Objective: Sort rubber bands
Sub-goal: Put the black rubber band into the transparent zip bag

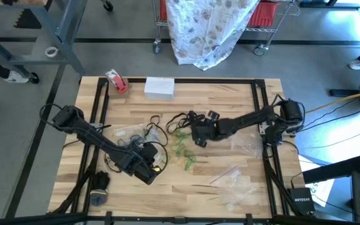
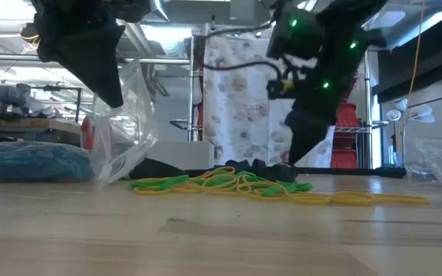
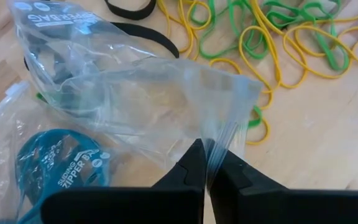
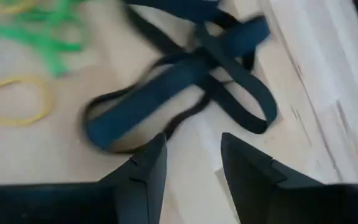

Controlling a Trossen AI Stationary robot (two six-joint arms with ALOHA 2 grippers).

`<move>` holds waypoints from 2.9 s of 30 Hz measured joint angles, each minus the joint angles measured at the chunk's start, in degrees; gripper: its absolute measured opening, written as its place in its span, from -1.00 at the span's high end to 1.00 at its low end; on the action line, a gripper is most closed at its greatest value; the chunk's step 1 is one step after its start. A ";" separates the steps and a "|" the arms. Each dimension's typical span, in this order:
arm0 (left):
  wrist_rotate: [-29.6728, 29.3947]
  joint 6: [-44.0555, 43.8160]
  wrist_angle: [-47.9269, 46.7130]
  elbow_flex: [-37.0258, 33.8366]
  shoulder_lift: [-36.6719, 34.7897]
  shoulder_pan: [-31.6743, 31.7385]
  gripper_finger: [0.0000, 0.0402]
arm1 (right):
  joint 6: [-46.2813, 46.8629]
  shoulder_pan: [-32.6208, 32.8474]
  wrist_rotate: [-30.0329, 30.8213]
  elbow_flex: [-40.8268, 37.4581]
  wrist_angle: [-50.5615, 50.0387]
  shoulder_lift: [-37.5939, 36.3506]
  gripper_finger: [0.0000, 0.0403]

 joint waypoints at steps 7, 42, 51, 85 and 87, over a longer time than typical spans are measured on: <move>-1.18 -0.11 0.24 0.00 0.00 0.00 0.99 | 3.26 -5.77 -5.47 -2.49 7.45 0.13 0.28; -1.23 0.27 1.47 0.00 0.00 -0.28 0.99 | 12.74 0.97 -6.22 -5.14 4.45 -10.91 0.84; -1.23 0.10 1.40 0.00 0.00 -0.26 0.99 | 11.54 -8.55 -11.47 -5.19 12.25 -0.58 0.34; -2.15 1.15 1.98 0.00 0.00 0.02 0.99 | 6.64 16.30 -12.73 -5.23 10.84 -18.23 0.98; -2.14 1.60 2.83 -0.02 0.00 0.02 0.99 | 5.69 18.05 -10.77 -5.23 11.87 -17.14 0.98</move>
